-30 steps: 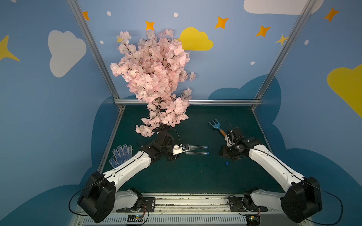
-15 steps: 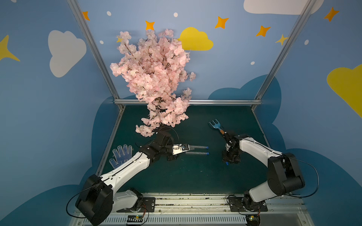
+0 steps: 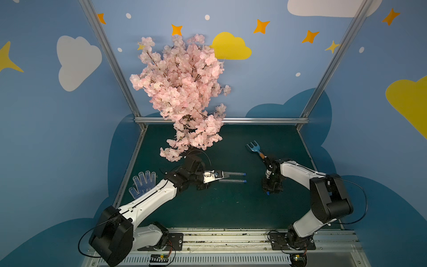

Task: Insert stoppers into test tubes
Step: Adjust the stopper at the center of the board.

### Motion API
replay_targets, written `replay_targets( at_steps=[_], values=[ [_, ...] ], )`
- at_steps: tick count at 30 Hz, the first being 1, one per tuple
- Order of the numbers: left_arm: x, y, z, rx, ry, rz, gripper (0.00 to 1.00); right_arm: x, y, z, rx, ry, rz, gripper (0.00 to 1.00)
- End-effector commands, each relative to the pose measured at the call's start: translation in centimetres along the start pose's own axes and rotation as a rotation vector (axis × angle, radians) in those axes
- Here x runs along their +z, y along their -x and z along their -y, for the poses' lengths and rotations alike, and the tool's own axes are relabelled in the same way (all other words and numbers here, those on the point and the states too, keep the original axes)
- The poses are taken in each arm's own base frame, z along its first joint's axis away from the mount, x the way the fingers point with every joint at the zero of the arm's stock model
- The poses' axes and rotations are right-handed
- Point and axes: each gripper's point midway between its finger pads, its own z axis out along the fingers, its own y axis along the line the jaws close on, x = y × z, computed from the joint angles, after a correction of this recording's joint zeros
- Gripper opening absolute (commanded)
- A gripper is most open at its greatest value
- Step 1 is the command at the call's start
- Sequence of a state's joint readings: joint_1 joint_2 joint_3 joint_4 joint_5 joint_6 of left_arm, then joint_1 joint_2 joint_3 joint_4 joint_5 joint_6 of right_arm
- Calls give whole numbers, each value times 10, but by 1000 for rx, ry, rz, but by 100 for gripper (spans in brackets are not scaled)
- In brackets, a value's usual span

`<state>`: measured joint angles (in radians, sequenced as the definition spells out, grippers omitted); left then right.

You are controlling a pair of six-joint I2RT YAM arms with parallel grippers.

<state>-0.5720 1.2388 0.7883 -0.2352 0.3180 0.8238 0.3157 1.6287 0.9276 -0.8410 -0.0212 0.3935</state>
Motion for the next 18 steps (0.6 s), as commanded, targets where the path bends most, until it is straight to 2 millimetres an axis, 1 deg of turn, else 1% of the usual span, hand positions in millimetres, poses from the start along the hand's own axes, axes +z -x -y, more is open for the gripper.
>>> replay_targets(
  at_steps=[1, 6, 14, 18],
  values=[
    [-1, 1, 5, 5, -23, 6, 2, 4, 0, 2, -4, -8, -13, 35],
    [0, -2, 5, 9, -24, -10, 2, 6, -1, 2, -2, -4, -22, 25],
    [-1, -3, 5, 15, -20, -13, 2, 12, -2, 3, 8, 5, -35, 17],
    [-1, -3, 4, 15, -15, -14, 2, 12, -1, -2, 21, 53, -30, 14]
  ],
)
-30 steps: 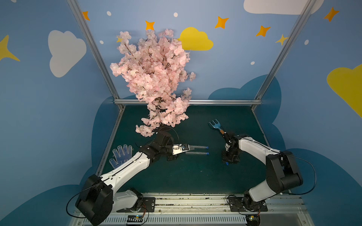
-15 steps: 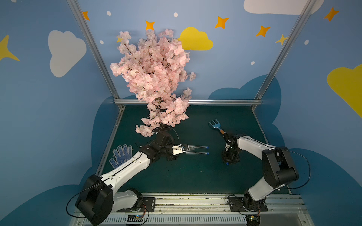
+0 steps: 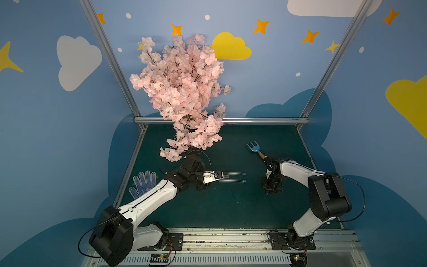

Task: Insert stoppers into test tubes
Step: Adjust the stopper at the center of the board.

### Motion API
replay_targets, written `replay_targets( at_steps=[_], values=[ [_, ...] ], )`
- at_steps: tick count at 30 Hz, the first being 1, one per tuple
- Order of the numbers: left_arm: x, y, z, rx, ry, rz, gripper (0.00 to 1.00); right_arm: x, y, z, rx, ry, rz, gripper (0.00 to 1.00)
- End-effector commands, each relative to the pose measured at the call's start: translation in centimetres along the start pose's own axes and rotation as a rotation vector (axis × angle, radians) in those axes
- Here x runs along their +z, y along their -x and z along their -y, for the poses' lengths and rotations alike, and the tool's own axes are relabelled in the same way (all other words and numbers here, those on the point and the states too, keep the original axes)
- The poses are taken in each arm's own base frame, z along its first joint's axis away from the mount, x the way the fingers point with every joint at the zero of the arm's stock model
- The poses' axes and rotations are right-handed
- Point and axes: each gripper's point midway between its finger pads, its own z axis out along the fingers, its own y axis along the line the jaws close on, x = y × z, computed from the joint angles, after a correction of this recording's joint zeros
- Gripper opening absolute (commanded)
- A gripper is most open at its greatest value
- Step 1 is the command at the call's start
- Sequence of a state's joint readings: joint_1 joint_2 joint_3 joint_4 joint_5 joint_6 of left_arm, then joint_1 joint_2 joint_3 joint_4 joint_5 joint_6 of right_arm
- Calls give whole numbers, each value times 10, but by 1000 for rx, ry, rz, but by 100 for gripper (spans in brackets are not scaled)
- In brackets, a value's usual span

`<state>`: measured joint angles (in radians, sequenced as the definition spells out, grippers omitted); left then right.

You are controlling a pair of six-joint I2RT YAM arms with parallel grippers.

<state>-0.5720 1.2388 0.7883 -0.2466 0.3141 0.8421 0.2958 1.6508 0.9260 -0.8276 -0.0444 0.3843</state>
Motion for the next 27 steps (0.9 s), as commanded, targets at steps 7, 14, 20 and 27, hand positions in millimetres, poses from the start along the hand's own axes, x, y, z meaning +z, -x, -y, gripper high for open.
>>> replay_targets(
  at_steps=[7, 14, 20, 27],
  values=[
    [-3, 1, 3, 4, -8, 2, 2, -16, -8, -16, 41, 116, 43, 8],
    [-6, 3, 2, 9, 3, 4, 3, -53, -37, -46, 199, 214, 232, 12],
    [-10, 3, 3, 31, 27, -14, 2, -64, -41, -62, 391, 301, 334, 12],
    [-17, 6, 2, 63, 63, -12, 2, -52, -39, -74, 606, 315, 330, 16]
  ],
)
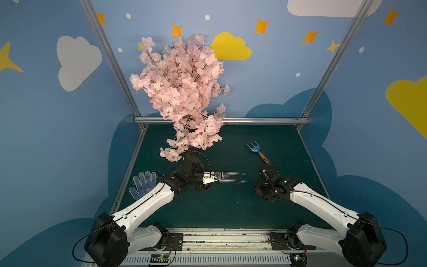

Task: Insert stoppers into test tubes
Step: Adjust the stopper at the center of the board.

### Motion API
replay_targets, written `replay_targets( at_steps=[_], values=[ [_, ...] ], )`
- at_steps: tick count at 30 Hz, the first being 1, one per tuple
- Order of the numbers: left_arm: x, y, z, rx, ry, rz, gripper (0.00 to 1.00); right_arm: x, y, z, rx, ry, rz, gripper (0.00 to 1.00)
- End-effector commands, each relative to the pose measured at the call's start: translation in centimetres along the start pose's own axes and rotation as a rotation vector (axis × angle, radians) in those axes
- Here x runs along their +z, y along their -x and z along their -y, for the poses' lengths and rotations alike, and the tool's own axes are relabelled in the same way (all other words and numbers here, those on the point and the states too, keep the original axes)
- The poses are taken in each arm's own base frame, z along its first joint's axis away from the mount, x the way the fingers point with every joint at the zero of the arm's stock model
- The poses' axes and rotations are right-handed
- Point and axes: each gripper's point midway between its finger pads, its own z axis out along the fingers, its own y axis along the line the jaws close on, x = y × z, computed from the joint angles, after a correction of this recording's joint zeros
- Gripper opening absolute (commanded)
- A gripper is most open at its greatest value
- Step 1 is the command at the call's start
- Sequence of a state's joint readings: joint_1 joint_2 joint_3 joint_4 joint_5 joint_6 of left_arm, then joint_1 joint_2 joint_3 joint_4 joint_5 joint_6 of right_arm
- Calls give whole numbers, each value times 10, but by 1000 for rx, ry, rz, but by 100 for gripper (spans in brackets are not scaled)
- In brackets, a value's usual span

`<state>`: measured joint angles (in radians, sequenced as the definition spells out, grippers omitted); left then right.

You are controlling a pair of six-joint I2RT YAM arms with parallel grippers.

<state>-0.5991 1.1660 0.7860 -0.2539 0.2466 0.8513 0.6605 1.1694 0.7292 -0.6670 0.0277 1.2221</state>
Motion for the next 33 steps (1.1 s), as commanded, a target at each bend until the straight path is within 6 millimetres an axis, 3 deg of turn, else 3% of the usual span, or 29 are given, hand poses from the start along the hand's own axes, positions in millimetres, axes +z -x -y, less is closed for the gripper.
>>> replay_targets(
  at_steps=[1, 11, 20, 33],
  values=[
    [-3, -7, 3, 22, 21, -30, 2, 10, 3, -4, 189, 15, 54, 16],
    [-6, -5, -1, 76, 79, -33, 2, 46, 0, -13, 306, -37, 12, 16],
    [-5, -8, -5, 109, 119, -54, 2, 70, -11, -9, 352, -94, -55, 18],
    [-4, -10, -5, 117, 122, -61, 2, 75, -15, -8, 347, -107, -79, 39]
  ],
)
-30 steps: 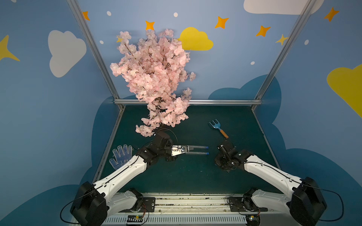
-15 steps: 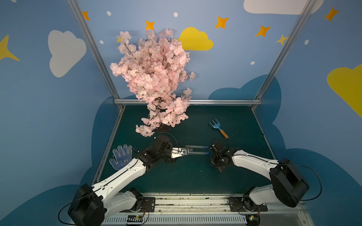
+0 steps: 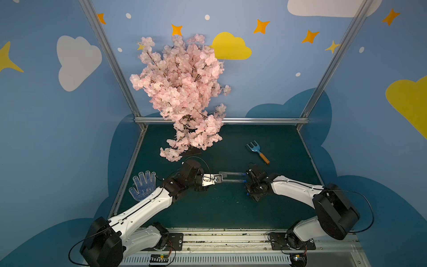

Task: Insert stoppers into test tubes
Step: Pick up the stopper from the center of the board.

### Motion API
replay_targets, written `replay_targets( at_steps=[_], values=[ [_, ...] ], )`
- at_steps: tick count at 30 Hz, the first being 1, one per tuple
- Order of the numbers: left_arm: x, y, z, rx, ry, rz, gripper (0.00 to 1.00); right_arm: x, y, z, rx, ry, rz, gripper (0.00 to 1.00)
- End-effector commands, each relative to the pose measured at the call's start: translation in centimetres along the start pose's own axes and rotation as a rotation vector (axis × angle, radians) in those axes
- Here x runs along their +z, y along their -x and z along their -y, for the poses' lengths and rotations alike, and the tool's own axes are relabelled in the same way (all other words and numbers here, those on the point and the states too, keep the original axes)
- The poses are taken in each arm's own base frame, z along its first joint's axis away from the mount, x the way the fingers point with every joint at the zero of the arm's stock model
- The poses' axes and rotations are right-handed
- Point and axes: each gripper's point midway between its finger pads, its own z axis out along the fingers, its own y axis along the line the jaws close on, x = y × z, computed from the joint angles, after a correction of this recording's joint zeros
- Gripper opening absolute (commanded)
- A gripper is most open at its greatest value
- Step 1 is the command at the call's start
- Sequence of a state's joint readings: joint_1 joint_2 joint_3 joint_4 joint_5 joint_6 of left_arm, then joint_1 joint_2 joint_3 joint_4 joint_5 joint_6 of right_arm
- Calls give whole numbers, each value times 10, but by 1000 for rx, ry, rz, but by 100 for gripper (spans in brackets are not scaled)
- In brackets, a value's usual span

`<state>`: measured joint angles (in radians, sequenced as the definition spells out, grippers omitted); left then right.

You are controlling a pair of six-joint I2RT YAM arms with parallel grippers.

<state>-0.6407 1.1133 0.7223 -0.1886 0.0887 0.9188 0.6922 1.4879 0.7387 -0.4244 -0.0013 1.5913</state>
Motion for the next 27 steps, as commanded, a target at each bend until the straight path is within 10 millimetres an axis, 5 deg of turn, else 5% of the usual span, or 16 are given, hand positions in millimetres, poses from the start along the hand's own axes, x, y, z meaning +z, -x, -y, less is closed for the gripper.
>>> replay_targets(
  at_steps=[1, 10, 14, 22, 25, 27],
  values=[
    [-1, 1, 1, 10, 5, 6, 2, 6, -3, 11, 3, -46, -20, 39],
    [1, -2, 2, 13, 0, -3, 2, -45, 5, 2, -109, 20, 28, 48],
    [2, -4, 2, 3, 2, -11, 2, -86, 32, 1, -255, 93, 150, 56],
    [9, -16, 17, -103, -109, -84, 2, -189, 70, -94, -1115, 473, 416, 55],
    [7, -19, 17, -171, -128, -109, 2, -192, 45, -108, -1508, 528, 344, 59],
    [5, -24, 16, -222, -130, -107, 2, -176, 14, -91, -1812, 590, 198, 59]
  ],
)
